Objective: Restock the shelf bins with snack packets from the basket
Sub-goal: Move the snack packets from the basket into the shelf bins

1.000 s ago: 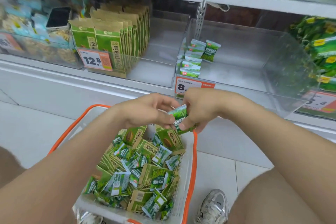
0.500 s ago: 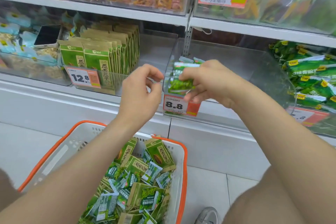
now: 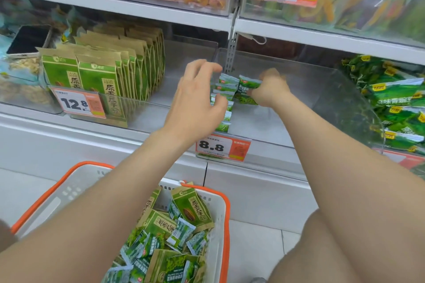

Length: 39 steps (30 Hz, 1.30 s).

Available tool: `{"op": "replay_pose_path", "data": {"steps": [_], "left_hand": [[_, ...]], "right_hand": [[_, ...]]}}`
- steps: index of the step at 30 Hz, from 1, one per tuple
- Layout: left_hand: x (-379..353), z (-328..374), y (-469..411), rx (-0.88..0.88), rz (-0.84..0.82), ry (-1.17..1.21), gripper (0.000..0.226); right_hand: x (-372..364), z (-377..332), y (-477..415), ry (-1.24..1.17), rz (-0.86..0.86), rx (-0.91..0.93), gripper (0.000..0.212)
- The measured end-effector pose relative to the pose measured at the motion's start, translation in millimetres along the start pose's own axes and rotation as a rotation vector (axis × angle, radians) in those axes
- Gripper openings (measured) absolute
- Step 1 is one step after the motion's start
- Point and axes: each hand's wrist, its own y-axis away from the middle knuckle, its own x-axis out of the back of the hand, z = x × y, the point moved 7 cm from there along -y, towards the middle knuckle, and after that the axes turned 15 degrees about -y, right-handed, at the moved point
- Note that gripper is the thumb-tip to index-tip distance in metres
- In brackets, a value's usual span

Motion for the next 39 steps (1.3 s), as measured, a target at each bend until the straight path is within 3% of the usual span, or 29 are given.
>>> {"op": "replay_pose_path", "data": {"steps": [4,7,9,12,14,19,23,25,29,31,33,39], "left_hand": [[-13.2,-9.9,-13.6,0.04,-0.158,-0.041,0.032],[-16.9,-12.3,-13.5,0.054,-0.173,-0.051,0.035],[-17.9,-12.7,-12.4,0.059,-0.151,-0.034,0.04],[-19.0,-12.6,-11.0,0.044,-0.132,0.005,0.042],[-19.4,-13.3,-10.8,0.045,-0.129,0.013,0.042],[-21.1,-13.1,-10.0,0.054,-0.13,0.037,0.043],[-21.7,-13.0,-9.8,0.053,-0.129,0.045,0.043],[-21.8,-14.2,-8.8,0.054,-0.116,0.04,0.043],[-17.7,-15.7,-5.6,0.014,-0.026,0.031,0.048],[-13.7,-15.4,-3.5,0.001,0.013,0.059,0.046],[-5.1,-13.4,1.1,-0.001,0.064,0.093,0.036],[42.0,-8.7,43.1,0.031,0.443,0.098,0.02]], "right_hand": [[-16.0,-1.1,-27.2,0.148,-0.009,-0.058,0.049],[-26.9,4.6,-36.8,0.156,-0.031,-0.093,0.041],[-28.7,8.6,-36.7,0.178,-0.005,-0.122,0.046],[-29.9,17.6,-40.5,0.082,0.076,-0.155,0.075],[-28.6,20.6,-38.3,0.009,0.105,-0.175,0.077],[-29.5,9.1,-35.8,0.155,0.053,-0.085,0.044],[-37.7,0.3,-23.7,0.3,-0.153,-0.006,0.01],[-37.0,-1.1,-11.5,0.319,-0.256,0.001,0.012],[-26.7,-5.3,5.4,0.277,-0.277,0.078,0.039],[-17.7,-11.7,15.4,0.259,-0.244,0.14,0.031],[-4.4,-21.3,32.3,0.284,-0.198,0.191,0.006],[24.9,-86.6,120.6,0.206,-0.036,0.466,0.023]]}}
